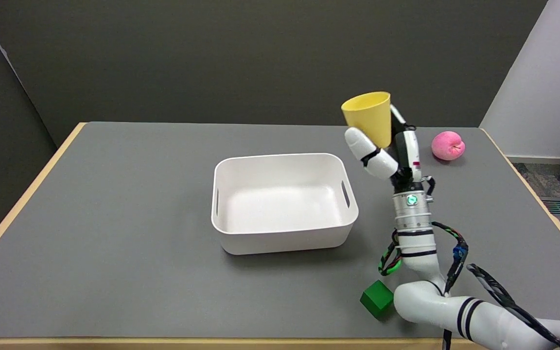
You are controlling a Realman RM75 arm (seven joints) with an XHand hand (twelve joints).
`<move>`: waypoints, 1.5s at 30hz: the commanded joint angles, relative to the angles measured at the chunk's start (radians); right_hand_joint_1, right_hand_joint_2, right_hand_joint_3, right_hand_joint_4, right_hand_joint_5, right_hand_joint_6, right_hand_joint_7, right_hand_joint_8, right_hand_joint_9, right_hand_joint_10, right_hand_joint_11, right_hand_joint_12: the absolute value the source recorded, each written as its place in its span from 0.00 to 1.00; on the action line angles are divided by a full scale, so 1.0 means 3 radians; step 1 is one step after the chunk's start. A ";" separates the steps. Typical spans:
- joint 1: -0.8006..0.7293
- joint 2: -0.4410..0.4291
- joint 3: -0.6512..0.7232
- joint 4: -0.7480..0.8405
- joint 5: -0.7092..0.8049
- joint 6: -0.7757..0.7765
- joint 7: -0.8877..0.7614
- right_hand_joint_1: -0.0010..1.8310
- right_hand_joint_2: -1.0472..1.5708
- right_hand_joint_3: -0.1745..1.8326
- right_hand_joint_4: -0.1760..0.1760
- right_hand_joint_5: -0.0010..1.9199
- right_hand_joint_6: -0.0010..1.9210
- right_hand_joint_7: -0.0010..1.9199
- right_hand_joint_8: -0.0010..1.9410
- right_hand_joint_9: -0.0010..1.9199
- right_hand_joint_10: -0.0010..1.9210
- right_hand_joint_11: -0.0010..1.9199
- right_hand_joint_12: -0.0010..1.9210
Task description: Place the yellow cup into the white box.
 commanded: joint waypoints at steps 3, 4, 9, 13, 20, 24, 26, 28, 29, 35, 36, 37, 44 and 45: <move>0.0302 -0.0263 -0.0103 -0.0872 -0.1328 0.0231 0.2162 0.48 0.68 0.46 1.00 0.47 1.00 0.48 1.00 0.59 1.00 0.40 1.00; 0.0308 -0.0263 -0.0110 -0.0858 -0.1350 0.0196 0.2162 0.48 0.68 0.46 1.00 0.47 1.00 0.48 1.00 0.59 1.00 0.40 1.00; 0.0311 -0.0259 -0.0116 -0.0805 -0.1410 0.0077 0.2162 0.48 0.68 0.46 1.00 0.47 1.00 0.48 1.00 0.59 1.00 0.41 1.00; 0.0336 -0.0247 -0.0085 -0.0745 -0.1607 -0.0183 0.2153 0.48 0.68 0.46 1.00 0.47 1.00 0.46 1.00 0.59 1.00 0.41 1.00; 0.0375 -0.0207 -0.0056 -0.0595 -0.1924 -0.1109 0.2130 0.50 0.69 0.45 0.94 0.45 1.00 0.42 1.00 0.58 1.00 0.42 1.00; 0.0400 -0.0207 -0.0044 -0.0595 -0.1986 -0.1260 0.2129 0.51 0.69 0.45 0.90 0.45 1.00 0.40 1.00 0.58 1.00 0.41 1.00; 0.0410 -0.0203 -0.0038 -0.0597 -0.1987 -0.1270 0.2129 0.51 0.69 0.45 0.89 0.44 1.00 0.40 1.00 0.57 1.00 0.41 1.00; 0.0411 -0.0202 -0.0023 -0.0594 -0.1987 -0.1274 0.2129 0.51 0.70 0.45 0.87 0.44 1.00 0.39 1.00 0.57 1.00 0.41 1.00; 0.0408 -0.0202 -0.0016 -0.0592 -0.1987 -0.1276 0.2129 0.51 0.70 0.45 0.87 0.44 1.00 0.39 1.00 0.56 1.00 0.41 1.00; 0.0371 -0.0202 0.0023 -0.0612 -0.2004 -0.1131 0.2110 0.50 0.72 0.43 0.80 0.45 0.96 0.30 1.00 0.44 1.00 0.24 1.00; 0.0370 -0.0202 0.0023 -0.0615 -0.2006 -0.1093 0.2081 0.46 0.72 0.44 0.64 0.41 0.84 0.25 1.00 0.36 1.00 0.14 1.00; 0.0370 -0.0199 0.0026 -0.0615 -0.2006 -0.1050 0.2006 0.43 0.71 0.44 0.45 0.37 0.72 0.19 1.00 0.29 1.00 0.04 1.00; 0.0348 -0.0121 0.0045 -0.0402 -0.2058 -0.0857 0.1685 0.26 0.66 0.53 0.49 0.12 0.23 0.24 0.35 0.23 0.64 0.02 0.98; 0.0343 -0.0098 0.0067 -0.0289 -0.2092 -0.0861 0.1617 0.23 0.65 0.54 0.50 0.08 0.19 0.18 0.28 0.18 0.51 0.05 0.87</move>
